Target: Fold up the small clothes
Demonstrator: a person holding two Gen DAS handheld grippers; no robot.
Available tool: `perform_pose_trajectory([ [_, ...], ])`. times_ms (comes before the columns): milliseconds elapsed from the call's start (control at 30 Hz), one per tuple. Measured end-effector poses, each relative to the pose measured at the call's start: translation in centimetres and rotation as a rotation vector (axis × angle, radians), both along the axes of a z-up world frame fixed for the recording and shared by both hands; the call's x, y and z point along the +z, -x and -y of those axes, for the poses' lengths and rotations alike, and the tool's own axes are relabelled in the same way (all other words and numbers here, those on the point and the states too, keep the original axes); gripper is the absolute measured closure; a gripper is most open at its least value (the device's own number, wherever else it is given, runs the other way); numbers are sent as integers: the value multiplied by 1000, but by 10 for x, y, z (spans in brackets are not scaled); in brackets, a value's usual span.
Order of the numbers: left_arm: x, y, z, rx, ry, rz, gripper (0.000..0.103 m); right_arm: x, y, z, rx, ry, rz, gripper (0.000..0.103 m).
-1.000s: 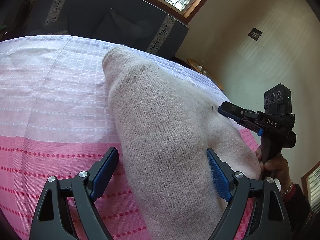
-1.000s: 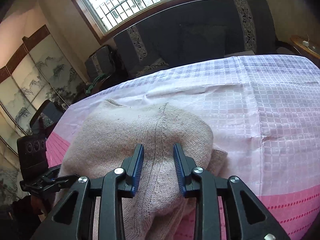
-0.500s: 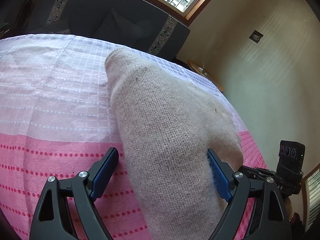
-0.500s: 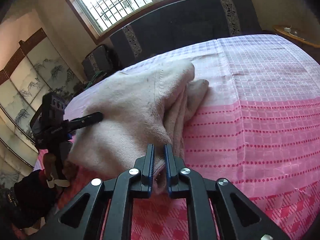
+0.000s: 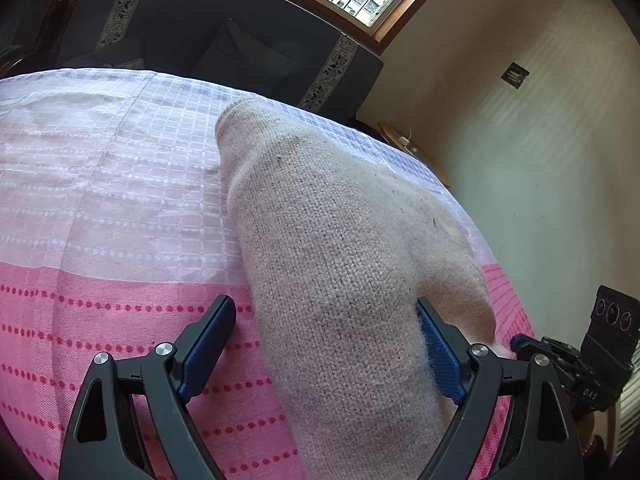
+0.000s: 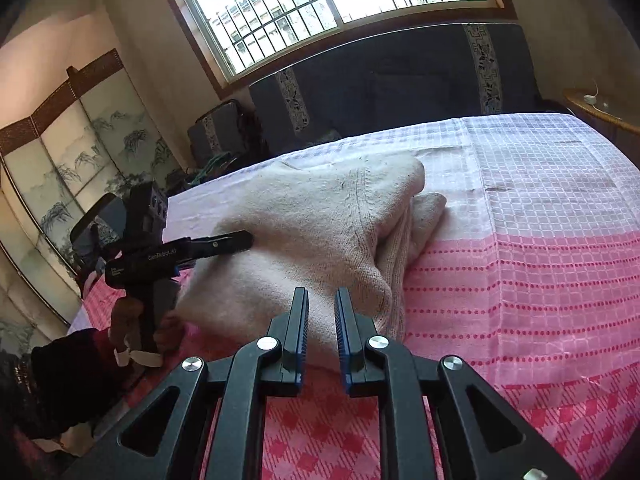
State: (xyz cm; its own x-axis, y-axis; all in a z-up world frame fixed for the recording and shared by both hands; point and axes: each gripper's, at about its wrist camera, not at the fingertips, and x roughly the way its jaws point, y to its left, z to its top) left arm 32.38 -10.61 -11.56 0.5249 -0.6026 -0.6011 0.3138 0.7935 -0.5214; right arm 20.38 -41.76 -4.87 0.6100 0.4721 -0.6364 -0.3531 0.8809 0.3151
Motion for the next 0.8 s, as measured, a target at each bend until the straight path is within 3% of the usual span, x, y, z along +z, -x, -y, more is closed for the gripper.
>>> perform_pose_trajectory([
  [67, 0, 0, 0, -1, -1, 0, 15, -26, -12, -8, -6, 95, -87, 91],
  [100, 0, 0, 0, -1, -2, 0, 15, -36, -14, -4, -2, 72, -105, 97],
  [200, 0, 0, 0, -1, -2, 0, 15, -35, -18, 16, -36, -55, -131, 97],
  [233, 0, 0, 0, -1, -1, 0, 15, -32, -17, 24, -46, -116, -127, 87],
  [300, 0, 0, 0, -2, 2, 0, 15, -23, -15, 42, -75, -209, -117, 80],
  [367, 0, 1, 0, -2, 3, -1, 15, -19, -19, 54, -82, -257, -134, 58],
  [400, 0, 1, 0, -2, 3, -1, 15, -20, -24, 57, -88, -263, -152, 35],
  [433, 0, 1, 0, -2, 3, -1, 15, -22, -30, 59, -98, -261, -173, 24],
  [800, 0, -1, 6, -30, -1, -1, 13, -48, -90, 25, 86, -244, -292, 24],
])
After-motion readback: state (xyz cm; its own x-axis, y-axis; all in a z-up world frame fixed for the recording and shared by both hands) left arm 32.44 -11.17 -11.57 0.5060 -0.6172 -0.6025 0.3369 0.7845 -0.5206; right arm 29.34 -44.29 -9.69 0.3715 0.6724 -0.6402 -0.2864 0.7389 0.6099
